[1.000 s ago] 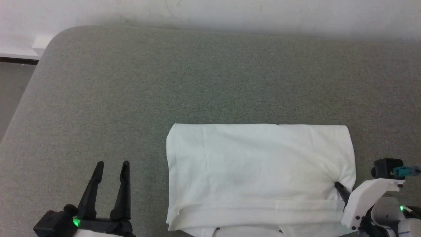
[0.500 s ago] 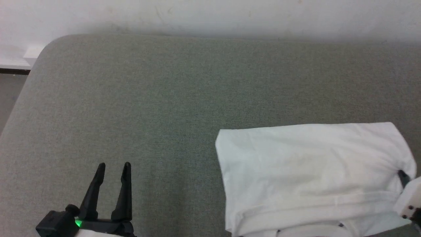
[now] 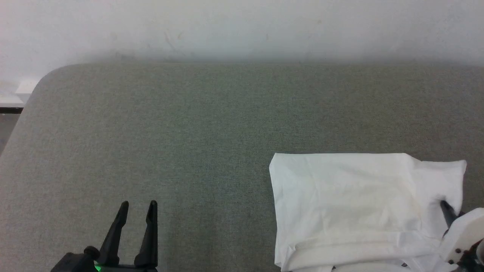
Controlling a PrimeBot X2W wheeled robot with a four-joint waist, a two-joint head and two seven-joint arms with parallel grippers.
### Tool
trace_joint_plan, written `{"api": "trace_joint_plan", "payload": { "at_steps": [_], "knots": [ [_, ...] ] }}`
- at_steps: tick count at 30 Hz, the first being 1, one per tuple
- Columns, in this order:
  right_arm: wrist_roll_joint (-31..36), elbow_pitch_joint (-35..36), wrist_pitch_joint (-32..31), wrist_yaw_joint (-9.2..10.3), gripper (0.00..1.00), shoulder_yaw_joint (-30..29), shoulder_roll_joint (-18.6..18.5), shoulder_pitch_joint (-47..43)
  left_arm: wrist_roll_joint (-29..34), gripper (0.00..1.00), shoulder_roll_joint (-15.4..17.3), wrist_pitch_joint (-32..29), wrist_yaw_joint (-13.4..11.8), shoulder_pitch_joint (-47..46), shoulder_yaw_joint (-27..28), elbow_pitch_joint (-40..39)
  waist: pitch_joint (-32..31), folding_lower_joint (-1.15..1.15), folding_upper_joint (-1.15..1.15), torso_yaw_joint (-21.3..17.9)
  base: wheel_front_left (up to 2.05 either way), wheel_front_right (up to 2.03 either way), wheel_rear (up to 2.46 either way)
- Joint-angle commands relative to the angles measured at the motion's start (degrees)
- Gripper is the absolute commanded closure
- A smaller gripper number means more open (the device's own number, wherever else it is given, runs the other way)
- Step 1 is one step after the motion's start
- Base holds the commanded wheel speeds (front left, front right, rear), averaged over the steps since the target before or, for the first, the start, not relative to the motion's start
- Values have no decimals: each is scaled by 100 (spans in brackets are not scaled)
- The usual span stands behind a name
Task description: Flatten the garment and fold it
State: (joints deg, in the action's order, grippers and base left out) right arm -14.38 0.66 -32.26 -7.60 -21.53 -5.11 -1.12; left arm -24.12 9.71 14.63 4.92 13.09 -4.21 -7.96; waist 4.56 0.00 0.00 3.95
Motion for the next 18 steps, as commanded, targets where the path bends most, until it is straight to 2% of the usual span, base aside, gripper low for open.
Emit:
{"api": "trace_joint_plan", "payload": {
  "at_steps": [1, 10, 18],
  "knots": [
    [-67, 115, -28, 11, 100, 156, 25, -55, 28, 0, -19, -8, -33, 36, -15, -22, -34, 0, 0, -59, 0, 0, 0],
    [-321, 812, -322, 11, 100, 1584, 157, -72, -20, 0, -94, -8, -47, -27, -102, -29, 65, 0, 0, 60, 0, 0, 0],
    [-475, 484, -382, 11, 100, 2654, 202, 241, -61, 0, -84, -8, -34, -161, -121, 12, 159, 0, 0, 383, 0, 0, 0]
  ]
}}
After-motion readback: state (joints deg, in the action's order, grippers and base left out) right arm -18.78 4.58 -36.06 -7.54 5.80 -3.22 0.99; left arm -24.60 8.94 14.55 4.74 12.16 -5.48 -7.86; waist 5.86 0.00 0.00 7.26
